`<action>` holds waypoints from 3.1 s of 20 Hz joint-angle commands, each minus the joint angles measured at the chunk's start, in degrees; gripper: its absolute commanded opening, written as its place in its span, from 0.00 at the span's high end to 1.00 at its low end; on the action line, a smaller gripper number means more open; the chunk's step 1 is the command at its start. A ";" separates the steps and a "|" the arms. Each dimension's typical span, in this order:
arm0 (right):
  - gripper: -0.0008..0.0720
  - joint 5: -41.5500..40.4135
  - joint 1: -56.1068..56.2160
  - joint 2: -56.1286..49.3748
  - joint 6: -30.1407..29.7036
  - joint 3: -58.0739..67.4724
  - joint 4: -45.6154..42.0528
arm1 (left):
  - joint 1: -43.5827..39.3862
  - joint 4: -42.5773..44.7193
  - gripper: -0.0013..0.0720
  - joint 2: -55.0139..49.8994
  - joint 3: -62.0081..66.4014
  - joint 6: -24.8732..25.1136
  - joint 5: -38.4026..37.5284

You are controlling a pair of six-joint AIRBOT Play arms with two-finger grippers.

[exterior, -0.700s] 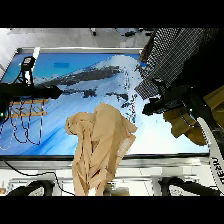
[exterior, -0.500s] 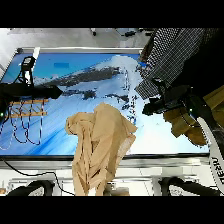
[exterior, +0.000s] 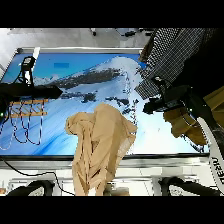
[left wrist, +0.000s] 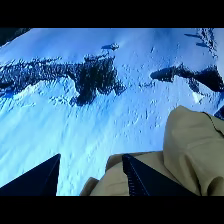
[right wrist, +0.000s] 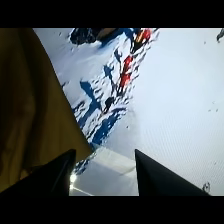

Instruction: Fold the clothes and pants, and hang the long-sleeved shirts on hangers.

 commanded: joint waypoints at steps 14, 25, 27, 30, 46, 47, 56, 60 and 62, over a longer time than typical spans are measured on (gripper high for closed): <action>0.59 3.43 16.65 0.02 -1.66 -2.49 4.28 | -3.58 1.18 0.16 -2.32 -5.66 -5.38 17.86; 0.19 5.14 32.26 0.07 -3.72 -2.49 4.96 | -4.33 3.85 0.16 -2.38 -17.55 -4.92 9.57; 0.19 11.02 36.52 0.02 -5.05 -2.49 5.49 | -4.33 3.89 0.16 -2.38 -17.55 -4.28 9.27; 0.19 22.56 44.24 -1.31 -4.42 -2.51 5.44 | -4.33 3.87 0.16 -2.38 -17.55 -4.31 6.97; 0.61 46.25 52.72 -15.50 17.31 -2.49 4.00 | -4.33 0.76 0.17 -8.61 -17.57 -4.35 -0.72; 0.82 46.27 52.72 -15.76 18.21 -2.49 3.93 | -4.35 -0.35 0.26 -8.81 -17.57 -4.35 -1.81; 0.95 32.11 43.63 -3.08 18.43 -2.47 -1.66 | -3.23 -1.73 0.95 1.75 -15.82 -4.55 -2.36; 0.95 19.12 32.87 12.24 8.48 2.60 -1.81 | -3.32 -6.32 0.95 15.82 -7.96 -4.46 -0.66; 0.95 10.88 29.03 17.40 5.14 9.94 -1.73 | -3.34 -8.24 0.95 21.59 -1.22 -4.31 -0.72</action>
